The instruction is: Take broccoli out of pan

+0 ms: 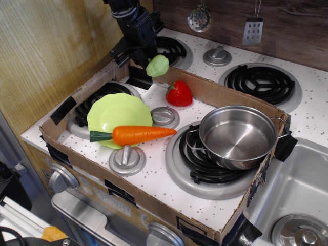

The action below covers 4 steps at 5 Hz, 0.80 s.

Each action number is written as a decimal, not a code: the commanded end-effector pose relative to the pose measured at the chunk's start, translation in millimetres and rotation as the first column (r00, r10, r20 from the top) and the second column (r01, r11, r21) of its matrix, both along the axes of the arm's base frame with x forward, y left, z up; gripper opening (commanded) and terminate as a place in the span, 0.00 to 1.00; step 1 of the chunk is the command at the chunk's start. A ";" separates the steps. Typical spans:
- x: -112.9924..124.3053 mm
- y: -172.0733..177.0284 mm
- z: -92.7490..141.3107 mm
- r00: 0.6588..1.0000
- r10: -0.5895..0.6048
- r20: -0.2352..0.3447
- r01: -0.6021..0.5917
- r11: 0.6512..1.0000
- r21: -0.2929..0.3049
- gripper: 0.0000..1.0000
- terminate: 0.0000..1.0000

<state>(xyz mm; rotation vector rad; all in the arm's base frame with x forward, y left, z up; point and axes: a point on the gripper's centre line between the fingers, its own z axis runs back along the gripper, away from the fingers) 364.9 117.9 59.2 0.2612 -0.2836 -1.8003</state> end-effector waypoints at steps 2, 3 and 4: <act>8.4 16.5 9.0 0.996 -0.006 0.084 0.000 0.998 0.070 1.00 0.00; 7.9 19.0 8.0 0.994 -0.067 0.083 0.060 0.995 0.076 1.00 0.00; 4.1 18.2 10.2 0.994 -0.069 0.082 0.061 0.993 0.097 1.00 0.00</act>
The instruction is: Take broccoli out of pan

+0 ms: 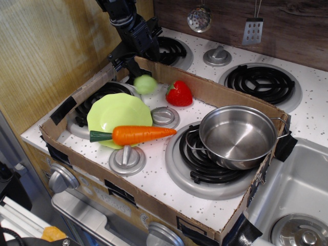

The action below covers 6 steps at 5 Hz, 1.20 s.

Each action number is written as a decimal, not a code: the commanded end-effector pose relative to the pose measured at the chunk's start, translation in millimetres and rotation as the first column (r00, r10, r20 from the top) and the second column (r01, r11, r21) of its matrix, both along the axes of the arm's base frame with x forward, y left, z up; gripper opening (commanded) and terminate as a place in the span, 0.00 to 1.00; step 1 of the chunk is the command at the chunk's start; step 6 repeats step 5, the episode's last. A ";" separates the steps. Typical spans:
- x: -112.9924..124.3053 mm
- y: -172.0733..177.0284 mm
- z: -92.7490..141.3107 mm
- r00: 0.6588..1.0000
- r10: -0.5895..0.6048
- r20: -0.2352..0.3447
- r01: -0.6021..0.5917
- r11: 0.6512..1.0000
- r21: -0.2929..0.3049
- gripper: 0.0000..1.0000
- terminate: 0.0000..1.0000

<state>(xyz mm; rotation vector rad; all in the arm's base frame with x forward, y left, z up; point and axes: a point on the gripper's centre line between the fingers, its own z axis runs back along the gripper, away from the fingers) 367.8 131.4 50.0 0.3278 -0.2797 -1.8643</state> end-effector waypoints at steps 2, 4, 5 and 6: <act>-7.8 -14.2 43.8 0.997 0.073 -0.040 -0.072 0.997 0.011 1.00 0.00; -11.6 -36.7 60.4 0.984 0.148 -0.104 -0.153 0.987 -0.050 1.00 0.00; -11.6 -36.7 60.4 0.984 0.148 -0.104 -0.153 0.987 -0.050 1.00 1.00; -11.6 -36.7 60.4 0.984 0.148 -0.104 -0.153 0.987 -0.050 1.00 1.00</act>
